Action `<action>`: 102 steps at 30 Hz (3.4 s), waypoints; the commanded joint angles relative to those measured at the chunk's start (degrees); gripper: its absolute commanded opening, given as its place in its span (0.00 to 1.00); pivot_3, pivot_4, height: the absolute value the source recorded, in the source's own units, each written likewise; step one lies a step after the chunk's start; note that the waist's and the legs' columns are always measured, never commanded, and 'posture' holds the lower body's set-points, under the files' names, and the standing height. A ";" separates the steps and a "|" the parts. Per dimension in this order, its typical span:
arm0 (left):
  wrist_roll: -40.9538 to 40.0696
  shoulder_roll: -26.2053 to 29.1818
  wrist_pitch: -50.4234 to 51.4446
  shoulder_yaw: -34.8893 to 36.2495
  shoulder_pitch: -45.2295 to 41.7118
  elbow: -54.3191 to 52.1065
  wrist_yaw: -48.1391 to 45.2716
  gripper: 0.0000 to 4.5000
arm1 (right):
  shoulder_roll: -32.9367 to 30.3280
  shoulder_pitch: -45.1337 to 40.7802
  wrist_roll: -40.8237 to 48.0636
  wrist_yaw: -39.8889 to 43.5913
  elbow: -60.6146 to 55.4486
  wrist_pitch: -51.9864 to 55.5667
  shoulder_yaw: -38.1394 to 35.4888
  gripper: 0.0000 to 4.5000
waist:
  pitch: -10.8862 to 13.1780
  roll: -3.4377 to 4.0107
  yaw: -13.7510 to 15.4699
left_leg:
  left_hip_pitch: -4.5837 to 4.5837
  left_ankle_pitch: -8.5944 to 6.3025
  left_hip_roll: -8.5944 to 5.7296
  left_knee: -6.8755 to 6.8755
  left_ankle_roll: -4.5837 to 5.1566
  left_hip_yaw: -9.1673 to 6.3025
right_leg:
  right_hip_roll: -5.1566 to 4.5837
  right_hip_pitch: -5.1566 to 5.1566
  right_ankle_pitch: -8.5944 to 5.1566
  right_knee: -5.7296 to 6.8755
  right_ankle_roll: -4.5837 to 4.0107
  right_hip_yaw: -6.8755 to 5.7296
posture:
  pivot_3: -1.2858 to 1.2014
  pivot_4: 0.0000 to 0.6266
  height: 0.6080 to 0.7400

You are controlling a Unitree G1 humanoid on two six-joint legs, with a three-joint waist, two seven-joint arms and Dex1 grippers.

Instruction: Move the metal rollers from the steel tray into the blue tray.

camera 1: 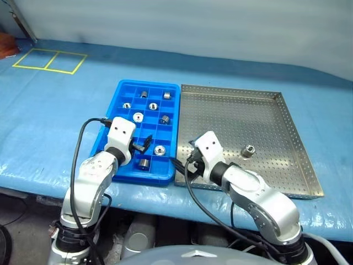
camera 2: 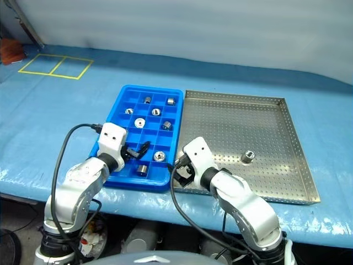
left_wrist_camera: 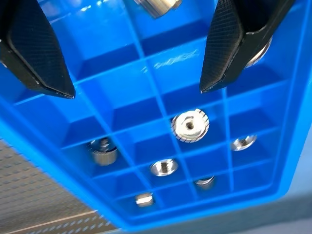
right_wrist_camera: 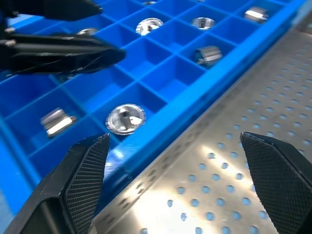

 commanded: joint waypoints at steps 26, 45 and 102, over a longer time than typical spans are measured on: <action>-10.24 0.61 -13.39 -14.20 1.64 -0.89 -15.07 0.99 | 16.97 -1.49 -12.16 -21.20 21.39 -11.53 -21.32 1.00 | 0.00 0.09 -5.24 | 0.05 0.01 -0.02 -0.04 0.01 0.06 | 0.10 -0.01 -0.01 0.03 -0.01 0.08 | 0.59 0.24 1.00; -9.09 0.65 -16.24 -9.32 4.71 -1.82 -9.32 1.00 | 12.87 -7.95 -12.71 -13.06 21.20 -10.76 -12.71 0.38 | 0.09 0.25 -5.67 | 0.07 0.01 0.01 -0.07 0.02 0.10 | 0.12 -0.05 -0.01 0.06 -0.02 0.11 | 0.63 0.24 1.00; -8.85 2.09 -19.54 -3.59 -11.03 14.39 -10.31 1.00 | -3.61 -4.11 -7.87 7.67 1.19 -3.23 -8.27 1.00 | 0.02 0.23 -0.23 | -0.80 0.04 -0.14 0.13 -0.25 -0.01 | 0.24 -0.57 -0.03 0.00 -0.08 -0.37 | 0.54 0.24 1.00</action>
